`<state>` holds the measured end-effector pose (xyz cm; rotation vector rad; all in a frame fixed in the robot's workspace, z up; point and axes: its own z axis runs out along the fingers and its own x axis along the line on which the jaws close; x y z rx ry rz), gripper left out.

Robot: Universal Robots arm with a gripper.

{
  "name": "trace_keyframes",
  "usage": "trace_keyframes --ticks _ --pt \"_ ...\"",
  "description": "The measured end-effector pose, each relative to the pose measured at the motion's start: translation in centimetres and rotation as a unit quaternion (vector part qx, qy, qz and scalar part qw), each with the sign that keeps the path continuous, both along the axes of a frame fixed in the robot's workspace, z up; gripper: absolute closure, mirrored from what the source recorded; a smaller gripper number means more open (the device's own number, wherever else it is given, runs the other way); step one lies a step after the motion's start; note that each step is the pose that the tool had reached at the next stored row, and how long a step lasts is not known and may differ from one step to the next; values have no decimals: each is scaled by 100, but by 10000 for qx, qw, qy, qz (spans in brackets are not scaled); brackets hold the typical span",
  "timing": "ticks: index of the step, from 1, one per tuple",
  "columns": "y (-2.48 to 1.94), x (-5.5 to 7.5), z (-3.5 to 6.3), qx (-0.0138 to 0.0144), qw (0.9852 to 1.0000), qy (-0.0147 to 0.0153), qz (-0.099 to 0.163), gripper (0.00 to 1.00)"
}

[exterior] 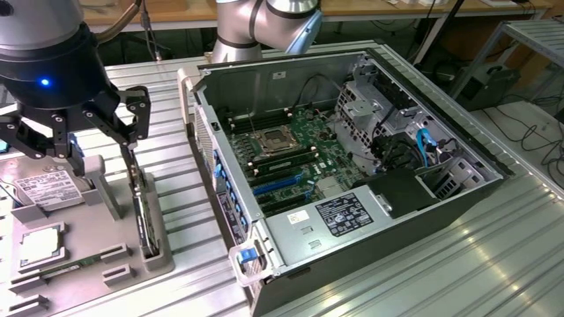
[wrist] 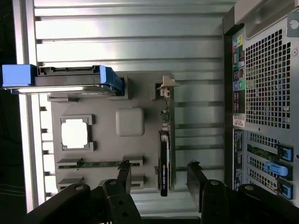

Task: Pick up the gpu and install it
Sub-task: 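Pick up the gpu and move the gpu toward the slot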

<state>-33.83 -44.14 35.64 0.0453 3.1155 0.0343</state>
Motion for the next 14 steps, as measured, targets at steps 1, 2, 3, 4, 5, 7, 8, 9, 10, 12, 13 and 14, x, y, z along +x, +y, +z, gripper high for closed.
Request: trace_keyframes --ticks 1,2,3,4,5,7,8,9,10,12,13,14 --pt "0 0 -4 0 10000 0 0 40" --pt "0 0 -8 0 10000 0 0 40" --pt "0 0 -12 0 10000 0 0 40" --pt "0 0 -16 0 10000 0 1 40" --pt "0 0 -21 0 10000 0 0 40" --pt "0 0 -33 0 10000 -1 0 40" --pt "0 0 -38 0 10000 0 0 40" --pt "0 0 -45 0 10000 0 0 40" --pt "0 0 -51 0 10000 0 0 40" --pt "0 0 -70 1 10000 -1 0 40" --pt "0 0 -80 0 10000 0 0 40" --pt "0 0 -93 0 10000 0 0 40"
